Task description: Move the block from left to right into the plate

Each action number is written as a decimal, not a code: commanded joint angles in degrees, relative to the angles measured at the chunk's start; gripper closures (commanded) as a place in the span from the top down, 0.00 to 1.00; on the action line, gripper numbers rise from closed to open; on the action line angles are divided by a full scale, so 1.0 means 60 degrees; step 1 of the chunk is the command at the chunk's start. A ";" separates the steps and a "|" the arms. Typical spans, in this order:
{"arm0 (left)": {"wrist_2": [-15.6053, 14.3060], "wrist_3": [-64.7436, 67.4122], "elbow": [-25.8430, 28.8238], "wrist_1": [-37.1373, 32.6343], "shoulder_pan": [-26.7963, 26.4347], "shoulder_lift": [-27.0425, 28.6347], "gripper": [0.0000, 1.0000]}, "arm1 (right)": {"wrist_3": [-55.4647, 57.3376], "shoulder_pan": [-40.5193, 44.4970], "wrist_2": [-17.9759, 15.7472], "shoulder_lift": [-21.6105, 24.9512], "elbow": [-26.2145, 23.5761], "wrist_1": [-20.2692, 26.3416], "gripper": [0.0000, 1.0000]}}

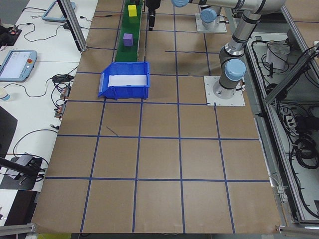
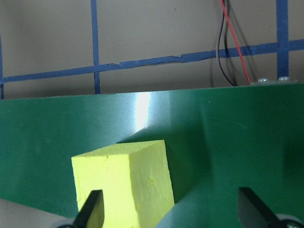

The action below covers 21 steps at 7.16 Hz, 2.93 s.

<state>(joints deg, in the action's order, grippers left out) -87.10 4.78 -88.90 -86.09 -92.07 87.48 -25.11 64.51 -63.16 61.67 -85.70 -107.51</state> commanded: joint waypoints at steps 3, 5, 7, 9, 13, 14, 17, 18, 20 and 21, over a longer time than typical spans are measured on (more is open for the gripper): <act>-0.0323 -0.0299 -0.0008 0.0095 0.0110 -0.0020 1.00 | -0.0048 0.0000 -0.0136 0.0005 -0.0071 -0.0200 1.00; -0.0337 -0.0314 0.0036 0.0124 0.0125 -0.0020 1.00 | -0.0034 0.0000 -0.0312 -0.0010 -0.0057 -0.0290 1.00; -0.0337 -0.0314 0.0036 0.0139 0.0125 -0.0020 1.00 | -0.0049 0.0000 -0.0721 -0.0024 -0.0086 -0.0594 1.00; -0.0352 -0.0314 0.0036 0.0139 0.0139 -0.0020 1.00 | -0.0064 0.0000 -0.1777 -0.0024 -0.0495 -0.1485 1.00; -0.0337 -0.0314 0.0065 0.0139 0.0125 -0.0020 1.00 | -0.0529 0.0000 -0.2582 -0.0069 -0.0511 -0.1915 0.53; -0.0323 -0.0314 0.0065 0.0139 0.0125 -0.0020 1.00 | -0.0822 0.0000 -0.2830 0.0033 -0.0511 -0.1872 0.17; -0.0337 -0.0314 0.0050 0.0139 0.0125 -0.0020 1.00 | -0.1581 -0.0015 -0.3910 0.0590 -0.0570 -0.1798 0.13; -0.0337 -0.0314 0.0050 0.0139 0.0125 -0.0020 1.00 | -0.2834 -0.0493 -0.4149 0.0736 -0.0584 -0.1784 0.12; -0.0352 -0.0314 0.0050 0.0139 0.0125 -0.0020 1.00 | -0.5106 -0.2305 -0.4107 0.0810 -0.0745 -0.1799 0.13; -0.0352 -0.0314 0.0050 0.0139 0.0125 -0.0020 1.00 | -0.5610 -0.3228 -0.4121 0.0810 -0.0992 -0.1784 0.14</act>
<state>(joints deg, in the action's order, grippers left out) -89.20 2.90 -88.59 -85.25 -91.32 87.36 -53.00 52.00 -87.76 66.44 -90.32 -118.35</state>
